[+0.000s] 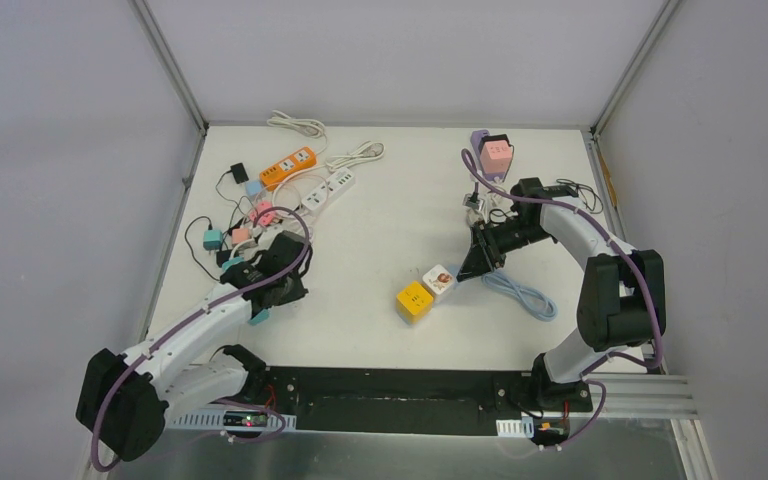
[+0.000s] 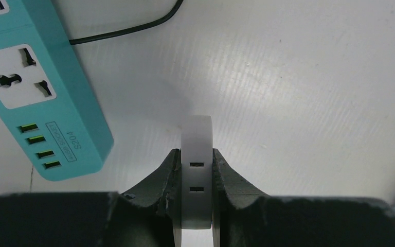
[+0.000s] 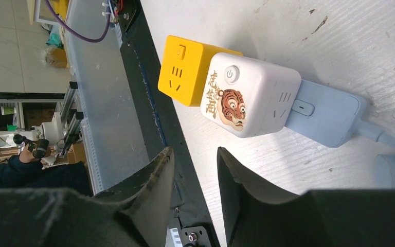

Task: Pull the plug off the socket
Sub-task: Place the plug at the center of the board.

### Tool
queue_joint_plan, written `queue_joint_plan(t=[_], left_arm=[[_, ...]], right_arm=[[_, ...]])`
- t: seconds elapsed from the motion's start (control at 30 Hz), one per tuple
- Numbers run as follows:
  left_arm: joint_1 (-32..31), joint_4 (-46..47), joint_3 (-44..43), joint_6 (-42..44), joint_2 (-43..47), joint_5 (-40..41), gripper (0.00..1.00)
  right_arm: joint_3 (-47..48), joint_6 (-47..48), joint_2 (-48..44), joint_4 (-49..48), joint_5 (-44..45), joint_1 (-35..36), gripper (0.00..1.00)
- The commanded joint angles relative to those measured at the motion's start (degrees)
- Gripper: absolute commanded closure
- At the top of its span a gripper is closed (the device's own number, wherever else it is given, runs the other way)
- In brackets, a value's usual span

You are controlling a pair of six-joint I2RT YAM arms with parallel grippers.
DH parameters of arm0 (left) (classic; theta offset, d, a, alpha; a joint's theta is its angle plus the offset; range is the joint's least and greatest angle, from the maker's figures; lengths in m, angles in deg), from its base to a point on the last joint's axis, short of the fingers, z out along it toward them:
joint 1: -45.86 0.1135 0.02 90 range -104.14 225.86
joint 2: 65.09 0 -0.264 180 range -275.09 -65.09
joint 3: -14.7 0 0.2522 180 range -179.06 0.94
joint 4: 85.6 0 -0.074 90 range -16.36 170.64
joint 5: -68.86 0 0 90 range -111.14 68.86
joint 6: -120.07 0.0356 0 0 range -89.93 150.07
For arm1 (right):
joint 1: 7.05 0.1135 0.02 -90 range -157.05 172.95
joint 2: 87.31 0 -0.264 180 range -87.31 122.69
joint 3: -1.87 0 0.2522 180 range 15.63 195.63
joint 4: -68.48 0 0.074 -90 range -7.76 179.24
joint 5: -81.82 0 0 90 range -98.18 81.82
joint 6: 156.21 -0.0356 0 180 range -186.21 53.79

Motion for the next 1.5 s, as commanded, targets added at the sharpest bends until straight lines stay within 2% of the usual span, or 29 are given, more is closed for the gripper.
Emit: queue_joint_plan(t=[0.0,0.33,0.57,1.17,1.47], left_arm=[[3.95,2.21,-3.19,4.28,-2.83,-4.64,1.00],[9.31,2.55,-7.07,7.11,-10.71,-5.10,1.00],[11.36,2.54,-9.43,8.06,-15.80,-5.37,0.92],[13.61,2.48,-13.42,10.16,-23.65,-6.33,0.82],[14.38,1.91,-15.30,11.36,-26.11,-6.69,0.60]], right_arm=[[-0.08,1.43,-2.64,-1.10,-1.42,-0.32,0.60],[-0.18,1.49,-2.65,-1.18,-1.21,-0.82,0.60],[-0.18,1.48,-2.56,-1.27,-1.21,-1.12,0.60],[-0.09,1.55,-2.29,-1.23,-1.31,-1.81,0.60],[-0.09,1.53,-2.18,-1.24,-1.26,-1.89,0.60]])
